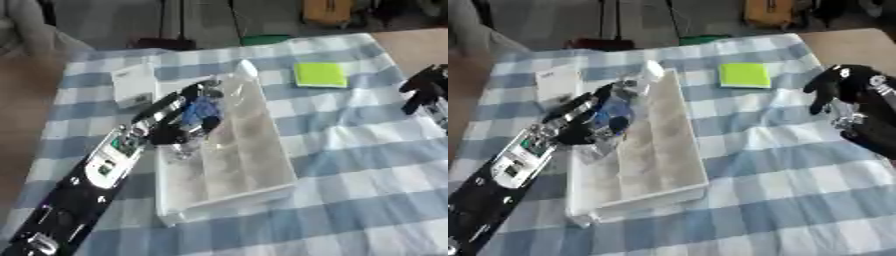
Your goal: Pick up objects on the table and place them in the box.
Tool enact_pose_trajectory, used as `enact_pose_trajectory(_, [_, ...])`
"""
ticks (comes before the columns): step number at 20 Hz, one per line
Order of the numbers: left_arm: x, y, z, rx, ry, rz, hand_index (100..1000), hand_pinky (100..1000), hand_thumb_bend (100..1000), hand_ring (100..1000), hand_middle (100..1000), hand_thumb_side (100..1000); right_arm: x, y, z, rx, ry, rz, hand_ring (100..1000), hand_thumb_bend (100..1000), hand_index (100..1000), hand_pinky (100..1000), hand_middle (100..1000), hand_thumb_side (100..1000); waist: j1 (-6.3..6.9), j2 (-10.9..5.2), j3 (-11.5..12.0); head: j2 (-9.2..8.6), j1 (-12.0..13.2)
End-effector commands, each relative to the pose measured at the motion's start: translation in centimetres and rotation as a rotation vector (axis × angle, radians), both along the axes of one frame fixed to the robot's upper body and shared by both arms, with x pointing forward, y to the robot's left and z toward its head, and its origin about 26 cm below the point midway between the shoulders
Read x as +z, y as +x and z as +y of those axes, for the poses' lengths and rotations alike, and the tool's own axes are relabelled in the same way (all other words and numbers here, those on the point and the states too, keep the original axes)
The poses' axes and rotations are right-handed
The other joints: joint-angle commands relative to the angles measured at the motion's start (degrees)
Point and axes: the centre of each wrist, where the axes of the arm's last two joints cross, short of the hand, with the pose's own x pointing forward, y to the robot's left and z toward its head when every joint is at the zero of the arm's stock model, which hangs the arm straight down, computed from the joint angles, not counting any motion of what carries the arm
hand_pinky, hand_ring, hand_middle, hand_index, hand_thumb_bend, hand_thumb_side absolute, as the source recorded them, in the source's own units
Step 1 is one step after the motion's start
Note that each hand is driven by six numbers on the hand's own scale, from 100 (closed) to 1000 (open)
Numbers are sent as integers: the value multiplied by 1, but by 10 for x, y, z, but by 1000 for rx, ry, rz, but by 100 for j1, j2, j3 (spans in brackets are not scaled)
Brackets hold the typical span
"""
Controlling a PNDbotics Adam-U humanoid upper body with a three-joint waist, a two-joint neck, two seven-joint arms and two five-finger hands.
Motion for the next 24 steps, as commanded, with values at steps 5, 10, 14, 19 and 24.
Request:
enact_pose_trajectory(5, [95, -46, 16, -32, -280, -229, 916, 619, 689, 854, 984, 500, 6, 0, -3, -8, -11, -21, 463, 100, 656, 536, 594, 520, -19, -64, 39, 24, -47])
enact_pose_trajectory(10, [122, -70, 26, -58, -425, -311, 912, 636, 792, 838, 958, 346, 5, 0, -3, -10, -13, -18, 463, 100, 653, 536, 595, 522, -23, -65, 67, 24, -78])
enact_pose_trajectory(14, [123, -72, 34, -67, -482, -342, 910, 635, 800, 833, 955, 330, 5, -1, -4, -14, -13, -17, 463, 100, 654, 536, 595, 523, -25, -63, 84, 24, -95])
enact_pose_trajectory(19, [113, -73, 45, -29, -542, -331, 907, 604, 771, 828, 956, 356, 5, -1, -4, -16, -12, -17, 463, 100, 656, 536, 596, 524, -32, -62, 112, 24, -122])
enact_pose_trajectory(24, [104, -75, 50, 2, -552, -307, 906, 587, 746, 827, 959, 372, 5, -1, -5, -19, -11, -19, 462, 100, 656, 536, 597, 523, -42, -58, 131, 24, -136])
